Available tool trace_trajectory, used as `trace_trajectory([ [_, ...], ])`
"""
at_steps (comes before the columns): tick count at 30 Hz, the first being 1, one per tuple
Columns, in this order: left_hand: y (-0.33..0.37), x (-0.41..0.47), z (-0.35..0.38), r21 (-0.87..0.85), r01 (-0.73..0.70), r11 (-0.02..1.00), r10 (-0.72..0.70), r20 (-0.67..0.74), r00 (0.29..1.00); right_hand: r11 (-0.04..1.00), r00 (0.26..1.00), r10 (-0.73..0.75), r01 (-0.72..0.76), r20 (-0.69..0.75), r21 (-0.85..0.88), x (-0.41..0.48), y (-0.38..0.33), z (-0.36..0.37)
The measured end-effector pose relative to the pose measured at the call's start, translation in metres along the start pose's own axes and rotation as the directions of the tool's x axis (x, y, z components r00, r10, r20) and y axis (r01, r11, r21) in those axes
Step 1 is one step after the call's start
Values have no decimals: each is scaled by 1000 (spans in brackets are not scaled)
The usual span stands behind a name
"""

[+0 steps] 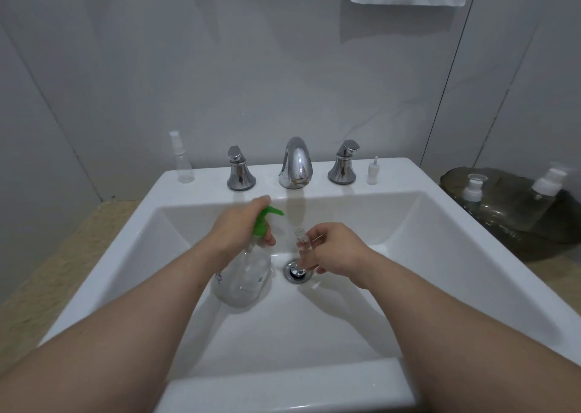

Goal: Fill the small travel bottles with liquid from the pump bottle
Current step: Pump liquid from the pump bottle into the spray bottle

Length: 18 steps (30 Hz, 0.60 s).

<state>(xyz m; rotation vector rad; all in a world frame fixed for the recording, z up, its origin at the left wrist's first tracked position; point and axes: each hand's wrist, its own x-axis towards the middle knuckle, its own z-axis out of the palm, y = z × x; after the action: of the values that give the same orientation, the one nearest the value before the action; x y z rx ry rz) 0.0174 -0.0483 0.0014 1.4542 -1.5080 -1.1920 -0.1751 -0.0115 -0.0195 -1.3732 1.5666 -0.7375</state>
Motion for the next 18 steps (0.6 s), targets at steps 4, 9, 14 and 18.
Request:
trace_trajectory([
  [4,-10,5,-5,-159,-11,987,-11,-140,990,998,999,-5,8,-54,60,-1,-1,-4],
  [9,-20,1,-7,-48,-70,996,62,-143,988,991,990,-25,44,-142,128,0,-3,-9],
  [14,-14,-1,-7,54,-50,997,59,-195,979,986,971,-47,82,-234,143,-4,-3,-11],
  [18,1,-8,-11,60,-145,988,155,-257,954,980,962,-70,116,-265,161,-11,-11,-23],
])
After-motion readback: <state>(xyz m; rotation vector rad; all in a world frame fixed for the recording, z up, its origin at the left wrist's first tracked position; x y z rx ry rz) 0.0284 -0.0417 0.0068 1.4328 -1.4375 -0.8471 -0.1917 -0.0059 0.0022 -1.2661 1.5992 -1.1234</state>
